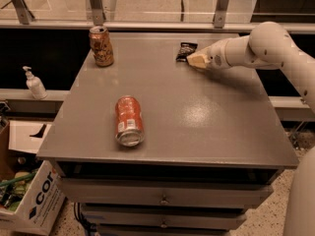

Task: Move rxbar chocolate near orange can

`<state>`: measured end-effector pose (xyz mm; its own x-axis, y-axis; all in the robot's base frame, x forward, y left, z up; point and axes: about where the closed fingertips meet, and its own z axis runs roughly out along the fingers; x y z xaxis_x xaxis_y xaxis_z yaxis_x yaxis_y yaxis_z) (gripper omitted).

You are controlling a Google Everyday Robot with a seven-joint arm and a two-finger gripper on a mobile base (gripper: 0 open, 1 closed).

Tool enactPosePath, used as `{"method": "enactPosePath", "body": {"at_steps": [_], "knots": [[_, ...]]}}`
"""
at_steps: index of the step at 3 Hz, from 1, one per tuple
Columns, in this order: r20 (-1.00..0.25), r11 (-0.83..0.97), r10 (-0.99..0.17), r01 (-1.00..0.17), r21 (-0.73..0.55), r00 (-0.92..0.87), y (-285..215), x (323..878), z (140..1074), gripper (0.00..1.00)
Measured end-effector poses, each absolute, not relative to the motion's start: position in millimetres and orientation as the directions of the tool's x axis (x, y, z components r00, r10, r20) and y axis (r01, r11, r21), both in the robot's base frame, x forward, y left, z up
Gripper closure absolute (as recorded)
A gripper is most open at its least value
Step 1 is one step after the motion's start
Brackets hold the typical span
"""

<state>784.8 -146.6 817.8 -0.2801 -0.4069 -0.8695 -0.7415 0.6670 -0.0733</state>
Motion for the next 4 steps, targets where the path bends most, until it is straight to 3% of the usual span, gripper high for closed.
{"method": "enactPosePath", "body": {"at_steps": [2, 4], "knots": [[-0.973, 0.594, -0.229, -0.791, -0.146, 0.008, -133.6, 740.9, 983.9, 1.00], [-0.975, 0.506, -0.176, -0.838, -0.205, 0.132, -99.0, 706.7, 1045.8, 1.00]]}}
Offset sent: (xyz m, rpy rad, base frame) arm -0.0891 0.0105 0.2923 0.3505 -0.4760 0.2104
